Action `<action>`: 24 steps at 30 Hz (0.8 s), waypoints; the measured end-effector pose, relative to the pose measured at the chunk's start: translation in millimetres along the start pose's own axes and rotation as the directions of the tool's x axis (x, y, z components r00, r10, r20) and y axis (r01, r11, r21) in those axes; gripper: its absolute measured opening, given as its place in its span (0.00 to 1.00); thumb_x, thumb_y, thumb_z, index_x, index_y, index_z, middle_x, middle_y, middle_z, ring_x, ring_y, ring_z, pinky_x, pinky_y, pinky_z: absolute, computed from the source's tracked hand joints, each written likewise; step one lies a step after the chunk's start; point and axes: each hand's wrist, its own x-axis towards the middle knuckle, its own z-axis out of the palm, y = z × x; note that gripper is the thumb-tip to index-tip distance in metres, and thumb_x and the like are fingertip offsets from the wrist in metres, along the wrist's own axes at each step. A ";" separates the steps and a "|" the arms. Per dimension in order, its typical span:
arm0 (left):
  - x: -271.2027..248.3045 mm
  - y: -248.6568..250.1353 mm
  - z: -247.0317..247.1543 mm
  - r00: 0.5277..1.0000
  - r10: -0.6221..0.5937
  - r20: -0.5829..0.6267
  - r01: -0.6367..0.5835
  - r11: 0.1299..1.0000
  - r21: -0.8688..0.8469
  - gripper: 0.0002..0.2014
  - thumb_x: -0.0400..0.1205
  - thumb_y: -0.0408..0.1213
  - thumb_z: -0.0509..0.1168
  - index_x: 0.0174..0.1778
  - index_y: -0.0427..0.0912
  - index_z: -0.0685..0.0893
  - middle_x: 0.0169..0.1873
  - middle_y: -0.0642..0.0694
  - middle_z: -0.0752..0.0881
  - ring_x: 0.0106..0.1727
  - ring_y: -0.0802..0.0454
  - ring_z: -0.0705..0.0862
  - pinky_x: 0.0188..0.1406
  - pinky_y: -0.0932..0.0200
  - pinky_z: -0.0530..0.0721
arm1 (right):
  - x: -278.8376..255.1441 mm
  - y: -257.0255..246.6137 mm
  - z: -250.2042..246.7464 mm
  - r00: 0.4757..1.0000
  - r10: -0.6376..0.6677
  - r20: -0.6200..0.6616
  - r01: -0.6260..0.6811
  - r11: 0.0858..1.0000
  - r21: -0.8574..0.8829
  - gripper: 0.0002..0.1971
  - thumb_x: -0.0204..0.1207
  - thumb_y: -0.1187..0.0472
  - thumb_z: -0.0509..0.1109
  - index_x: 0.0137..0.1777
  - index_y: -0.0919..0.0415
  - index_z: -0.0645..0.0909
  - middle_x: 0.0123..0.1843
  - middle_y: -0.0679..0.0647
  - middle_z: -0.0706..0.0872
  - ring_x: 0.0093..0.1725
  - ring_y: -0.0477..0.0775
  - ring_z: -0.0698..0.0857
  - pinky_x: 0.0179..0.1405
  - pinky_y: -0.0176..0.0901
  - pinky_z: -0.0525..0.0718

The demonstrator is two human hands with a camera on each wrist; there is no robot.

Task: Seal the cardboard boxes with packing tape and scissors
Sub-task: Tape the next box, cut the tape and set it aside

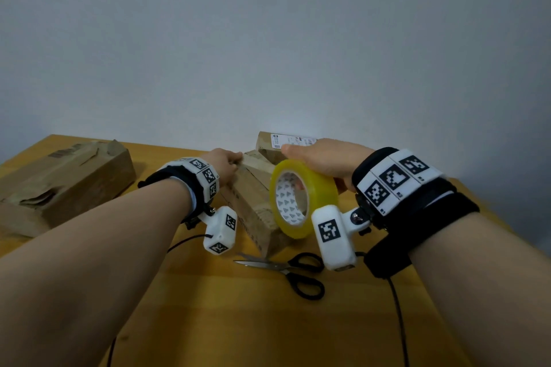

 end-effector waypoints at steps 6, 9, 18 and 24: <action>-1.9 6.2 -3.1 0.998 0.023 0.053 -0.031 0.989 0.142 0.22 0.88 0.33 0.53 0.79 0.51 0.69 0.73 0.41 0.75 0.66 0.42 0.78 0.60 0.55 0.77 | -11.2 1.5 6.2 1.000 0.015 -0.006 -0.015 0.998 -0.055 0.39 0.72 0.30 0.64 0.75 0.58 0.74 0.66 0.60 0.86 0.60 0.62 0.87 0.64 0.60 0.85; -5.8 12.2 -7.8 0.995 0.077 0.063 -0.091 0.958 0.273 0.24 0.87 0.33 0.53 0.80 0.47 0.67 0.75 0.39 0.66 0.77 0.39 0.64 0.70 0.48 0.71 | -15.0 -1.4 12.3 0.999 -0.004 -0.035 0.002 0.999 -0.043 0.45 0.65 0.28 0.63 0.77 0.56 0.73 0.70 0.58 0.83 0.64 0.61 0.85 0.66 0.60 0.83; -28.4 24.1 2.2 0.971 0.121 0.207 -0.122 0.993 -0.008 0.38 0.74 0.49 0.70 0.79 0.52 0.61 0.73 0.45 0.71 0.76 0.39 0.67 0.77 0.41 0.64 | -0.6 14.7 19.5 0.998 0.005 -0.062 0.006 0.984 0.178 0.55 0.43 0.23 0.69 0.74 0.48 0.76 0.68 0.57 0.85 0.61 0.63 0.87 0.63 0.62 0.84; -29.3 27.6 4.7 0.963 0.112 0.247 -0.169 0.960 0.222 0.39 0.85 0.51 0.59 0.85 0.43 0.44 0.85 0.46 0.46 0.85 0.48 0.45 0.82 0.49 0.42 | -36.7 4.8 10.7 0.995 0.022 -0.098 -0.007 0.988 0.154 0.41 0.67 0.33 0.70 0.77 0.55 0.73 0.67 0.57 0.85 0.61 0.60 0.86 0.65 0.58 0.84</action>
